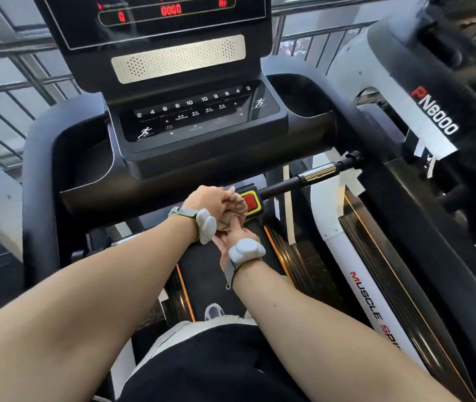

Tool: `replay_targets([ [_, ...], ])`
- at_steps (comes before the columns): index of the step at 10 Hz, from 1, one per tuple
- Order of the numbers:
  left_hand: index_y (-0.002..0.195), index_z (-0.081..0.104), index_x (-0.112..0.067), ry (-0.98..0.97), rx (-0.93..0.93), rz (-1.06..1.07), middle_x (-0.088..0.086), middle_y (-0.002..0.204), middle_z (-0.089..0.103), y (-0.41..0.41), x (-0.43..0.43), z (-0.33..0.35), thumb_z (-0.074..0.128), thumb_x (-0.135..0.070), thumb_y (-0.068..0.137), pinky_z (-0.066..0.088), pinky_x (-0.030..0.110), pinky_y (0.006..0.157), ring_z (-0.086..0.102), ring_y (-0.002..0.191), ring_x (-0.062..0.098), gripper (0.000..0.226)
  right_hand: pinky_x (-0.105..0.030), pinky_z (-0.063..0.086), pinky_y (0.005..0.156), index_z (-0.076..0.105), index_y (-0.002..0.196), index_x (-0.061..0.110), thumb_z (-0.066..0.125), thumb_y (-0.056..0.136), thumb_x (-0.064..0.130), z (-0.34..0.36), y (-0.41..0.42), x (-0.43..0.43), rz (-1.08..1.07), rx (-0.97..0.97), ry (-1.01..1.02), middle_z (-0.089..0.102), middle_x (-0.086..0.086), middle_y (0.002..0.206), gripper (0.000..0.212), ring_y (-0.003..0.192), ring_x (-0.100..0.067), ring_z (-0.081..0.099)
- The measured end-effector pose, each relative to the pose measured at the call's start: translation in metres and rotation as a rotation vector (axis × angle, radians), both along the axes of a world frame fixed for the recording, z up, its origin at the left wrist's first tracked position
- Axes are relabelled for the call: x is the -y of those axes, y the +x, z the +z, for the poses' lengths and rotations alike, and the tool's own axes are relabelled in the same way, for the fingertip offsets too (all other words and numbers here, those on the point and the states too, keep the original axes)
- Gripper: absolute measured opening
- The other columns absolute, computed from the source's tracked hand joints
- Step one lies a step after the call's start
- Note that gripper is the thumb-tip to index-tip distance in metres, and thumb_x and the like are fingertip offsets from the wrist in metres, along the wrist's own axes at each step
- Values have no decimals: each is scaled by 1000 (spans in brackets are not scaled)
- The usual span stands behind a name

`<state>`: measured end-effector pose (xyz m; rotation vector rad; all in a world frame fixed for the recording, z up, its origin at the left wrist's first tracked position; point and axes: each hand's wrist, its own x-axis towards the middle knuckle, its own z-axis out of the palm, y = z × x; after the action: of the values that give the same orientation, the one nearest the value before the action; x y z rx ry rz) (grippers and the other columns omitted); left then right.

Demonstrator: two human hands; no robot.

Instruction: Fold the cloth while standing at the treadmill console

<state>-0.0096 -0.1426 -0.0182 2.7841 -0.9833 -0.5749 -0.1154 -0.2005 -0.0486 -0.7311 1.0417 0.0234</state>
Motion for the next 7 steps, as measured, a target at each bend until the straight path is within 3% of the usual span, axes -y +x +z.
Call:
replay_targets([
  [1,157,30,-39,34,7,-35,4,160,40,5,13,-2,47,-18,105,46,41,111,49,139,28,59,-33,60,79,41,147,-6,50,107,22,2,2,17,33,-46,-14,55,-26,144,50,109,-33,66],
  [2,151,36,-51,17,-24,-44,2,166,27,12,17,-3,51,-19,103,44,40,112,39,147,25,59,-36,61,81,44,146,-3,55,106,23,2,-2,28,88,-104,-25,59,-18,122,49,94,-26,64],
  [3,137,45,-64,-41,15,-24,-4,161,33,15,32,4,56,-33,102,50,38,104,39,144,18,49,-40,62,78,55,136,4,60,103,27,5,-2,56,153,-163,-38,63,-16,119,41,97,-28,66],
  [4,125,60,-61,-208,166,-3,-5,127,46,13,47,20,60,-49,98,49,32,90,44,120,20,30,-48,63,81,70,89,13,73,92,38,7,2,80,112,-320,-214,73,-11,98,25,97,-32,71],
  [5,137,55,-50,-166,187,58,-2,112,46,15,60,28,63,-51,94,51,35,81,46,108,22,44,-49,60,94,71,110,5,71,92,45,2,7,96,179,-344,-344,73,-12,118,44,107,-34,71],
  [6,133,58,-28,32,46,183,4,115,60,23,65,31,61,-52,93,54,41,82,59,106,27,47,-50,59,95,56,131,3,65,95,50,0,10,93,219,-295,-192,64,-15,128,60,117,-36,66],
  [7,110,65,-21,74,45,180,3,103,66,25,65,30,56,-46,95,56,40,78,64,92,26,31,-48,63,77,63,113,9,63,94,56,1,11,85,162,-241,-19,69,-19,121,51,108,-36,68],
])
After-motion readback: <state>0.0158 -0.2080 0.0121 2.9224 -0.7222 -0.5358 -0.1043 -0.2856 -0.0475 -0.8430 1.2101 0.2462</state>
